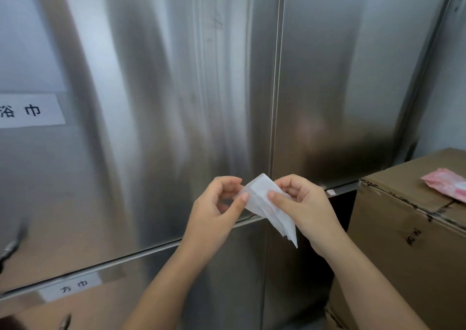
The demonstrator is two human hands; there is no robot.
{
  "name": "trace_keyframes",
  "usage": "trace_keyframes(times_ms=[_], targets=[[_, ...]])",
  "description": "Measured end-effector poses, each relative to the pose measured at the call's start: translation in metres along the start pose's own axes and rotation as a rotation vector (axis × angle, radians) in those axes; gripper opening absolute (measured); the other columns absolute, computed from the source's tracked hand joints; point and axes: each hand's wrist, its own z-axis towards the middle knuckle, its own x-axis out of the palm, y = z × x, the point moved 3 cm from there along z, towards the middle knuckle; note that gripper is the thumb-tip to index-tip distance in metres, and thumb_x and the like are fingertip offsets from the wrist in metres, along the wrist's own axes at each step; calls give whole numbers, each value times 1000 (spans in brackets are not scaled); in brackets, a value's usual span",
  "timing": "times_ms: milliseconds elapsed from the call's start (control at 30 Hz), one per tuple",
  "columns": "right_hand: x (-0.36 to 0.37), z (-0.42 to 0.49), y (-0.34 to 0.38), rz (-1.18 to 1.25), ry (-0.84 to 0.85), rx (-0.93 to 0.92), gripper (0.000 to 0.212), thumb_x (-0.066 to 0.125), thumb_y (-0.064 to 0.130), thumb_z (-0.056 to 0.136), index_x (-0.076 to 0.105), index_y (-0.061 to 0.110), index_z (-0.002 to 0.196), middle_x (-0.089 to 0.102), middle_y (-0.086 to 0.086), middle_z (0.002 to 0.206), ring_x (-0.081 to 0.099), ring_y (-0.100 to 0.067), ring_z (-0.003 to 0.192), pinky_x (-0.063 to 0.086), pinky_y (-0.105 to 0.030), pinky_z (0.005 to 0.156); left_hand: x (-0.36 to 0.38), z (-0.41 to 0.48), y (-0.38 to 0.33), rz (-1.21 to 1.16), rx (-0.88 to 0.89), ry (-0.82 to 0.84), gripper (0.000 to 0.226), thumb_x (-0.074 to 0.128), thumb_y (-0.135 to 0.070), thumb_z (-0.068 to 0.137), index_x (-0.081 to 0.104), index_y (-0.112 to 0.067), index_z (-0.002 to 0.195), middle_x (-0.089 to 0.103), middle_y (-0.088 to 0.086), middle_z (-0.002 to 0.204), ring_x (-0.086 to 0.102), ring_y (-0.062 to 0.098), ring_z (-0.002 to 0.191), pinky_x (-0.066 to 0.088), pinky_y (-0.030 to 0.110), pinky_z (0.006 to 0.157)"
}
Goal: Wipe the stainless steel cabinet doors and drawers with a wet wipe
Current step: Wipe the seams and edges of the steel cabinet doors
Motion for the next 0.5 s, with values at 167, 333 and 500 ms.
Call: trace_keyframes(times_ms=[167, 333, 500], targets=[[6, 16, 10, -16, -44, -23, 9, 67, 13, 83, 63, 21, 81, 67, 8, 76, 66, -12, 77, 56, -28, 64, -9, 18, -14, 89, 62, -26, 18, 63, -16, 87, 60, -33, 94, 66, -18, 96, 61, 2, 94, 48, 27, 87], [1, 38, 20, -16, -144, -51, 7, 67, 14, 83, 64, 21, 81, 67, 7, 76, 65, -12, 74, 54, -29, 63, -12, 51, -27, 150, 164, 17, 19, 61, -21, 89, 57, -37, 95, 63, -24, 99, 59, -3, 95, 45, 23, 84], [-2, 62, 29, -65, -196, -108, 6, 67, 17, 82, 62, 21, 82, 66, 6, 77, 65, -11, 73, 55, -26, 60, -16, 85, -26, 186, 288, 45, 18, 58, -29, 84, 55, -38, 99, 63, -23, 100, 57, -3, 99, 44, 15, 86]])
